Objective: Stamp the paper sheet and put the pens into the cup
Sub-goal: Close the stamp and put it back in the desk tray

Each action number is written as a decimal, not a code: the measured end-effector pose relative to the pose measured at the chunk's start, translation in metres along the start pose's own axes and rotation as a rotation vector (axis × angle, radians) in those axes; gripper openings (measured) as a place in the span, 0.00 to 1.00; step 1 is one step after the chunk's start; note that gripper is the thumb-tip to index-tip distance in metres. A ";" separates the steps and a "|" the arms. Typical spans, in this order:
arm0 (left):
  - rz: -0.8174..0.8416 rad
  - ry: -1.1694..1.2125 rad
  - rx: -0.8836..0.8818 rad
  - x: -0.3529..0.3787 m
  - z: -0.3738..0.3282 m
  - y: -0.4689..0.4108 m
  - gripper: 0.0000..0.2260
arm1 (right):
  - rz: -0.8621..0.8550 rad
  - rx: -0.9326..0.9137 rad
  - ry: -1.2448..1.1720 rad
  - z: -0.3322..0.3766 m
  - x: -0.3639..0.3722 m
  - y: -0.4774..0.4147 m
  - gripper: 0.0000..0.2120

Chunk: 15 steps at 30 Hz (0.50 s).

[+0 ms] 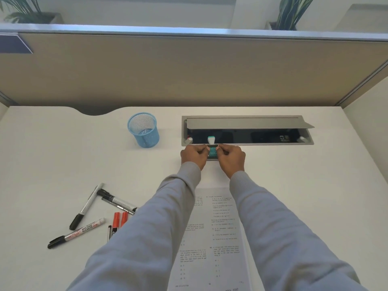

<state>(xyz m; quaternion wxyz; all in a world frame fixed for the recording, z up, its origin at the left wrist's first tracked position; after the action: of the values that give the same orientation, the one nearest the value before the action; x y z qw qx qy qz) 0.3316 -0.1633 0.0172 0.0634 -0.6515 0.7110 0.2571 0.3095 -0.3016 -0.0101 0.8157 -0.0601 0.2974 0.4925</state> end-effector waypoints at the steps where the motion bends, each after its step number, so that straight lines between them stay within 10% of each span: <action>1: 0.004 0.005 -0.005 0.000 0.000 0.000 0.13 | -0.004 -0.002 0.010 0.000 0.001 0.000 0.13; 15: 0.022 0.015 -0.032 -0.001 0.000 0.002 0.14 | 0.022 0.047 0.027 -0.003 0.000 -0.002 0.13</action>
<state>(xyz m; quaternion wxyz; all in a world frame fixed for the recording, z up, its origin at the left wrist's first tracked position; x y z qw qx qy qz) 0.3297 -0.1628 0.0181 0.0450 -0.6466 0.7142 0.2643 0.3097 -0.3036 -0.0132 0.8074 -0.0445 0.3204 0.4934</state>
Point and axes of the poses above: each hand's wrist, its own y-axis away from the middle knuckle, its own x-axis out of the palm, z = x × y, the point moved 2 cm from there along -y, towards the middle knuckle, and after that the axes turned 4 degrees about x, right-handed, at the moved point
